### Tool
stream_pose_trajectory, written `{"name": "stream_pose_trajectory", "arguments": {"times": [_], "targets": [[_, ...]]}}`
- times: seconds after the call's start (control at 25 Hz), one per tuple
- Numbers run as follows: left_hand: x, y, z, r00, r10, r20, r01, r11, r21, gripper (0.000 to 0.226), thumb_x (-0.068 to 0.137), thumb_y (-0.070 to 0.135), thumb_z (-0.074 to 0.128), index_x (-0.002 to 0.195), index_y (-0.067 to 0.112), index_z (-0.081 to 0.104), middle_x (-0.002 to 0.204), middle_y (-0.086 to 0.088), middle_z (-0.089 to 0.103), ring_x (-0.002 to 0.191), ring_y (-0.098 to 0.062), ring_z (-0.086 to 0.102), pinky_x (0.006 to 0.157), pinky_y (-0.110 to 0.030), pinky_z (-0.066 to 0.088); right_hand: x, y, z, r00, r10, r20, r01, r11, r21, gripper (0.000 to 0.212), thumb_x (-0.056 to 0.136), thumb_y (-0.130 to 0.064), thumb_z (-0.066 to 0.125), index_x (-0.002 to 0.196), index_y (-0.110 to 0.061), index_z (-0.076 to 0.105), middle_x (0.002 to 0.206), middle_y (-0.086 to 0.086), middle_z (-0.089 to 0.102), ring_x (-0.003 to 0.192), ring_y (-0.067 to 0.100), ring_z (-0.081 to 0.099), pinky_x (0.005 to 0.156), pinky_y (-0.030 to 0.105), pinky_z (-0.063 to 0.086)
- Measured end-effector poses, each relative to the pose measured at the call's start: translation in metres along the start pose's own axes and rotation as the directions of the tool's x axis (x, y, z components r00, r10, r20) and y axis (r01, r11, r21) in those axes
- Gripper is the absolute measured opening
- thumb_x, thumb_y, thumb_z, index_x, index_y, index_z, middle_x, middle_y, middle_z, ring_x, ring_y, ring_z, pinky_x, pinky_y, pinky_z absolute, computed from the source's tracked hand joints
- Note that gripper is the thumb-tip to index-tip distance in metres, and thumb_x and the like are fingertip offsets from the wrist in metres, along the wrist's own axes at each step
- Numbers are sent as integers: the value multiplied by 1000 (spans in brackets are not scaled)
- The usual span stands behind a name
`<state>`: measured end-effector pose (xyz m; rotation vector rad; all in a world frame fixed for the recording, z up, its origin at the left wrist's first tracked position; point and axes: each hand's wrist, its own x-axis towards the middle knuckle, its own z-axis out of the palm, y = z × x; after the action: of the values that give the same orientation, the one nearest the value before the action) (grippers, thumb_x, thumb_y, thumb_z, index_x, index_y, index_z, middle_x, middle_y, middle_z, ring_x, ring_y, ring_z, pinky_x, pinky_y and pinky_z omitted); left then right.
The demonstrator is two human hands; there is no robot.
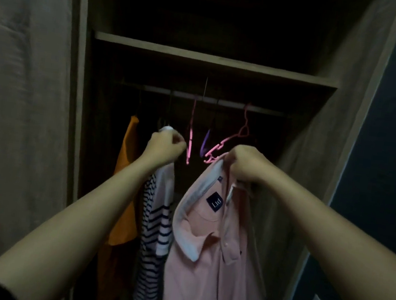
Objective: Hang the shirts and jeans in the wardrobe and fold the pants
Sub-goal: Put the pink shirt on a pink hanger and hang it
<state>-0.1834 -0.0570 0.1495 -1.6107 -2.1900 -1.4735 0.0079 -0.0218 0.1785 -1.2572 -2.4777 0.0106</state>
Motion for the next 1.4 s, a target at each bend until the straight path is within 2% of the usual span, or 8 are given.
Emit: {"name": "stream_pose_trajectory", "arguments": {"times": [0.16,0.44,0.56,0.68,0.92,1.04,1.24,1.4], "targets": [[67,16,39,993,-117,-12,117,993,30,49,94,29,48,137,6,43,134,-19,51,124,-33,49,102,-37,40,18,17,-2,999,-33,10,33,998,-44,24,77,-1,53,92,-8,70,91,9,65,83,24,62,57,23,41],[122,5,97,937,-333,102,336,942,-6,56,93,22,51,138,-6,33,139,-24,45,126,-38,47,101,-38,41,39,56,-12,998,-51,-44,48,997,-58,27,78,-2,48,93,-8,70,96,9,64,86,25,62,64,29,47],[128,1,106,957,-288,-32,288,957,22,38,90,6,45,127,-6,46,130,-27,52,120,-41,50,96,-41,43,43,66,-3,995,-79,-54,76,995,-59,26,75,-2,47,87,-9,68,99,9,62,92,28,60,75,35,50],[123,5,103,961,-247,-128,249,969,-1,35,87,2,43,120,-6,50,123,-29,55,114,-44,53,91,-42,45,47,73,12,995,-74,-65,73,997,-14,33,79,-2,47,103,-10,68,112,9,58,104,27,58,88,37,49],[51,13,67,984,-94,-149,114,985,127,38,88,3,44,126,-5,47,125,-27,50,113,-43,52,91,-40,43,38,63,45,997,-66,-30,67,997,43,40,84,-3,49,122,-8,58,128,10,49,119,27,49,100,34,41],[-6,12,22,979,6,-203,38,976,216,39,93,8,41,131,1,44,113,-19,62,101,-36,61,75,-35,44,31,53,64,998,-54,17,53,997,54,40,84,-4,51,123,-6,57,131,12,47,120,28,49,100,35,41],[-106,-21,-83,986,81,-143,-38,960,278,24,93,24,54,108,9,64,83,-16,69,81,-35,67,72,-41,52,18,38,85,996,-24,90,19,998,58,44,79,-2,57,123,-7,55,130,10,44,117,27,50,97,36,45],[-163,-37,-159,996,85,17,-87,961,262,17,89,29,60,79,18,69,46,-3,61,38,-8,58,45,-20,46,1,28,97,986,-16,168,-3,994,112,54,76,5,55,128,-9,50,138,3,35,122,27,45,92,34,49]]}}
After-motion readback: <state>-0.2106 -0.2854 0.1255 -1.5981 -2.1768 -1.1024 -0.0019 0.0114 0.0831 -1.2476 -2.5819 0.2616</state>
